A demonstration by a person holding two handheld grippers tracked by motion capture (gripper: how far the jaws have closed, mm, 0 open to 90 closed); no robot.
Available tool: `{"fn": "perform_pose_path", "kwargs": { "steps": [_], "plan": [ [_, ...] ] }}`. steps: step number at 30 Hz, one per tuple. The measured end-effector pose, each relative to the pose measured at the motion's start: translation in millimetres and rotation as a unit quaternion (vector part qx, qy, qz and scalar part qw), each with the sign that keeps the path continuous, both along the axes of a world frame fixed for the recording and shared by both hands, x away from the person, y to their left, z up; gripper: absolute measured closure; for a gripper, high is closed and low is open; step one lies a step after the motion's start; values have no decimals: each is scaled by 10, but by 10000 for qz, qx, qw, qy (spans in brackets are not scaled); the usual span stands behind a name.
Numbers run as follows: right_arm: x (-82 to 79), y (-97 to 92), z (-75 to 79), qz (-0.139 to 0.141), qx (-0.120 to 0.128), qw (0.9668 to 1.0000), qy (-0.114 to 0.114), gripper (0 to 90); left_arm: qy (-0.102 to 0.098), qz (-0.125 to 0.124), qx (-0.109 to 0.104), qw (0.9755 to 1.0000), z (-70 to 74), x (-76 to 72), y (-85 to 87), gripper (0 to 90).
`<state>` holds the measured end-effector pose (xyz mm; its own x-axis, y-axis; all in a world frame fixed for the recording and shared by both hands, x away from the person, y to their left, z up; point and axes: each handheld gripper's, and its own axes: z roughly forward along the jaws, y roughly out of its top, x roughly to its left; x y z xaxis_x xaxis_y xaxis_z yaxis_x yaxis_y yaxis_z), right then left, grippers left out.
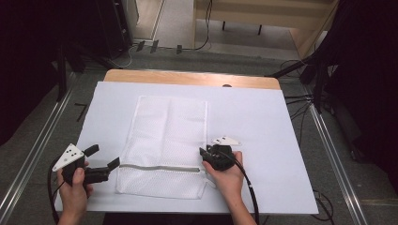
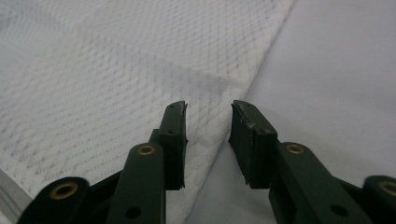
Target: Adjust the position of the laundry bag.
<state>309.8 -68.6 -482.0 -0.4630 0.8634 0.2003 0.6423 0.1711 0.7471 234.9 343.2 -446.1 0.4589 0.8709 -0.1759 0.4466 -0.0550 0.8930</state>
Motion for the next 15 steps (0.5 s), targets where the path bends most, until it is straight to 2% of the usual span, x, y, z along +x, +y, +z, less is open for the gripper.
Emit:
{"fn": "perform_pose_path", "kwargs": {
  "steps": [2, 4, 9, 15],
  "plan": [
    [-14, 27, 0, -13, -205, 9997, -108, 784, 0, -9, 15, 10000, 1, 1, -1, 0],
    [-20, 36, -1, 8, -233, 9997, -120, 887, -2, 1, 3, 10000, 4, -3, -8, 0],
    [-18, 22, 10, 80, -210, 9997, -140, 900, 4, -5, 40, 10000, 0, -9, -13, 0],
    [16, -127, 76, -3, -233, 9994, -242, 900, 6, 5, 26, 10000, -4, -15, -11, 0]
  ]
}}
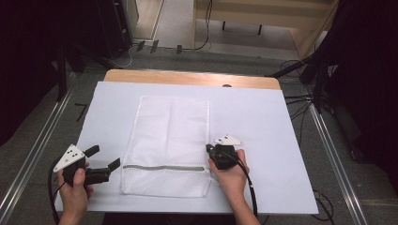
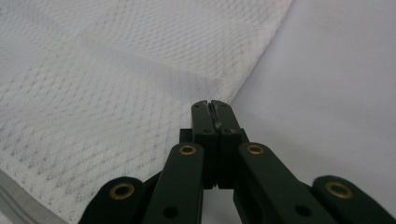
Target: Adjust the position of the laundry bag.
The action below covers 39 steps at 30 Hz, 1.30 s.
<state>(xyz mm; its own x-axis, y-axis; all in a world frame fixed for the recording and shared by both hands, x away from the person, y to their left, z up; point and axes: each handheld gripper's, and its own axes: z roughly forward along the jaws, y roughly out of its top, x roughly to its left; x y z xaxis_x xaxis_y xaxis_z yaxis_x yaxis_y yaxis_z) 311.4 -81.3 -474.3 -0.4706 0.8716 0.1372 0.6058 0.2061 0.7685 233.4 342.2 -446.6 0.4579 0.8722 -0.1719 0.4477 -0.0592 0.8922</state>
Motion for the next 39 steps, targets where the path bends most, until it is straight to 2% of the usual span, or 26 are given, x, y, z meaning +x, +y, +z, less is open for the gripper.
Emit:
{"fn": "perform_pose_path", "kwargs": {
  "steps": [8, 9, 12, 24, 28, 35, 37, 38, 39],
  "plan": [
    [11, -223, 44, -125, -19, 9999, -33, 900, 10, -21, 36, 10000, 1, -6, -16, 0],
    [9, -322, 53, -206, -18, 9998, -52, 900, 10, -12, 30, 10000, -2, -4, -24, 0],
    [6, -450, 55, -311, -5, 9995, -44, 900, 9, -23, 30, 10000, -4, -2, -28, 0],
    [-3, -826, 38, -522, -98, 9986, -35, 900, 24, -32, 66, 10000, -12, -2, -56, 0],
    [-6, -857, 25, -496, -181, 9986, -57, 900, 43, -5, 93, 9999, -14, -13, -57, 0],
    [-25, -939, 19, -557, -114, 9984, -38, 899, 49, 11, 56, 10000, -8, -24, -36, 0],
    [-44, -982, 31, -552, 18, 9984, -75, 821, 22, 31, 112, 9999, -3, -28, -60, 0],
    [-89, -1039, 73, -476, 192, 9986, -134, 754, 13, -31, 156, 9999, 2, -35, -85, 0],
    [-89, -1039, 73, -476, 192, 9986, -134, 754, 13, -31, 156, 9999, 2, -35, -85, 0]
  ]
}}
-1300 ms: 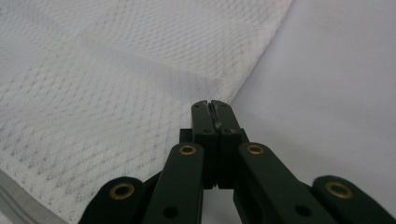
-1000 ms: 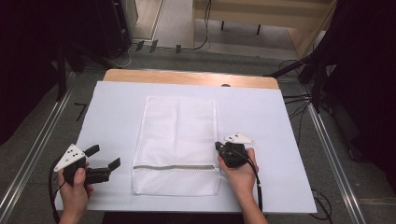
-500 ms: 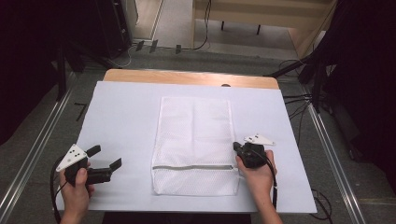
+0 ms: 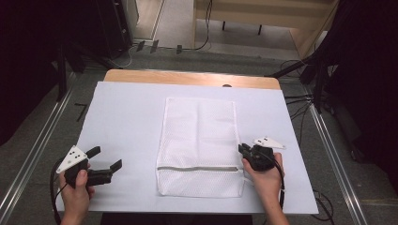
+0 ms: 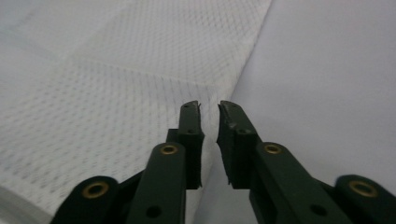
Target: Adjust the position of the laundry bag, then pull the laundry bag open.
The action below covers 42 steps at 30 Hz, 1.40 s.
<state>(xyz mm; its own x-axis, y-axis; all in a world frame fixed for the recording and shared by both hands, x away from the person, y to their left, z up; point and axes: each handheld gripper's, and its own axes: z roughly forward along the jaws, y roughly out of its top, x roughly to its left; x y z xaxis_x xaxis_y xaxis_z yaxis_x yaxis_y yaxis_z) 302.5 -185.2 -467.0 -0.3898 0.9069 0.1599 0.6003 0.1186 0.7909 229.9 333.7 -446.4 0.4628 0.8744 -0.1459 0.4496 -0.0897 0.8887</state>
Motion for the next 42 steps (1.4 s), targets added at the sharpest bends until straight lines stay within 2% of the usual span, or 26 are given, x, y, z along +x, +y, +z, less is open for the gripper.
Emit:
{"fn": "perform_pose_path", "kwargs": {
  "steps": [1, 2, 6, 7, 8, 9, 10, 11, 12, 13, 14, 15, 18, 20, 26, 28, 30, 35, 36, 38, 40, 42],
  "plan": [
    [-29, -24, 27, 41, 13, 10000, -40, 718, -2, -41, -1, 10000, -1, -2, -11, 0],
    [-102, -62, 79, 25, -97, 9999, -105, 635, -4, -39, 13, 10000, -2, -4, -25, 0],
    [-229, -152, 139, -52, -98, 9998, -157, 577, -11, -99, 69, 9999, 0, 2, -55, 0],
    [-337, -221, 152, -148, 75, 9998, -148, 561, -18, -92, 60, 9999, -2, 6, -63, 0],
    [-337, -221, 152, -148, 75, 9998, -148, 561, -15, -92, 54, 9999, -1, 7, -70, 0],
    [-475, -276, 142, -146, 297, 9993, -143, 547, -12, -118, 70, 9999, 1, 8, -75, 0],
    [-540, -291, 138, -124, 406, 9990, -133, 536, -18, -119, 91, 9999, 3, 7, -87, 0],
    [-540, -291, 138, -124, 406, 9990, -133, 536, -31, -137, 81, 9999, 5, 6, -101, 0],
    [-664, -291, 139, -111, 546, 9984, -95, 502, -7, -158, 87, 9998, 8, -1, -114, 0],
    [-664, -291, 139, -111, 546, 9984, -95, 502, 6, -192, 43, 9998, 6, -4, -132, 0],
    [-772, -264, 133, -77, 558, 9984, -37, 480, 73, -240, 52, 9997, 7, -14, -178, 0],
    [-772, -264, 133, -77, 558, 9984, -37, 480, 73, -240, 52, 9997, 7, -14, -178, 0],
    [-871, -206, 106, 70, 382, 9992, 33, 454, 96, -358, -30, 9993, 15, -21, -272, 10],
    [-881, -200, 82, 73, 366, 9993, 93, 452, 130, -438, -117, 9989, 11, -19, -333, 10],
    [-856, -235, -4, 145, 370, 9988, 303, 450, 208, -639, -191, 9976, -10, 3, -479, 14],
    [-849, -233, -48, 133, 301, 9987, 398, 461, 227, -622, -211, 9976, -10, 14, -524, 78],
    [-838, -222, -82, 173, 273, 9985, 448, 472, 264, -682, -247, 9970, -17, 20, -574, 91],
    [-811, -113, -152, 305, 222, 9980, 506, 487, 343, -852, -400, 9950, -20, -2, -704, 104],
    [-811, -79, -166, 378, 151, 9979, 507, 481, 350, -851, -392, 9950, -18, -12, -725, 138],
    [-820, -27, -169, 396, -30, 9982, 438, 477, 359, -904, -389, 9945, -24, -27, -766, 138],
    [-821, -1, -172, 373, -64, 9984, 424, 487, 375, -912, -384, 9944, -28, -36, -786, 138],
    [-838, 28, -179, 326, -225, 9986, 340, 506, 383, -921, -359, 9944, -26, -45, -800, 138]
  ]
}}
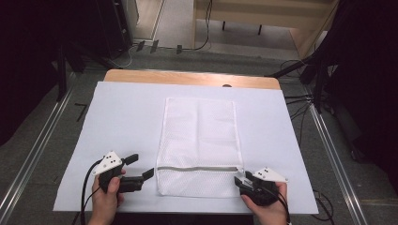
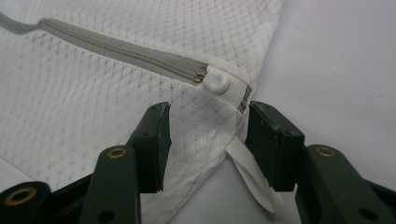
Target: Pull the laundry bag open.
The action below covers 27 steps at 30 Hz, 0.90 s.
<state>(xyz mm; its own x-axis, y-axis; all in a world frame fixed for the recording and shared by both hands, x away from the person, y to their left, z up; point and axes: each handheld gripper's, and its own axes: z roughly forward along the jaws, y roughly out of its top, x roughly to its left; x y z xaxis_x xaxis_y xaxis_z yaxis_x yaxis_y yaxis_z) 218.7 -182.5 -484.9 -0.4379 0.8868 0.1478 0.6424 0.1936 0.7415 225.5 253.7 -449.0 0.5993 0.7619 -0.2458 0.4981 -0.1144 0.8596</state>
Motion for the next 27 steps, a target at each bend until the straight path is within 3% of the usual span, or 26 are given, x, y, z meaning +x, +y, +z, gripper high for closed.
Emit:
{"fn": "perform_pose_path", "kwargs": {
  "steps": [3, 9, 13, 17, 22, 27],
  "plan": [
    [-51, 97, -11, 28, -459, 9986, -245, 585, 39, 82, -43, 9999, 13, -12, -50, 140],
    [-43, 124, 1, 103, -354, 9991, -188, 870, 290, -102, -43, 9995, 18, 12, -313, 140],
    [-11, 119, 16, 126, -280, 9995, -102, 894, 391, -316, -27, 9987, 7, 37, -584, 160],
    [-22, 123, 25, 114, -302, 9994, -157, 894, 505, -471, 143, 9975, -34, 66, -895, 350],
    [-27, 129, 46, 126, -331, 9991, -228, 893, 614, -767, 205, 9949, -62, 122, -1244, 460],
    [-40, 135, 84, 133, -331, 9989, -316, 893, 666, -1090, 314, 9913, -27, 204, -1590, 627]
  ]
}}
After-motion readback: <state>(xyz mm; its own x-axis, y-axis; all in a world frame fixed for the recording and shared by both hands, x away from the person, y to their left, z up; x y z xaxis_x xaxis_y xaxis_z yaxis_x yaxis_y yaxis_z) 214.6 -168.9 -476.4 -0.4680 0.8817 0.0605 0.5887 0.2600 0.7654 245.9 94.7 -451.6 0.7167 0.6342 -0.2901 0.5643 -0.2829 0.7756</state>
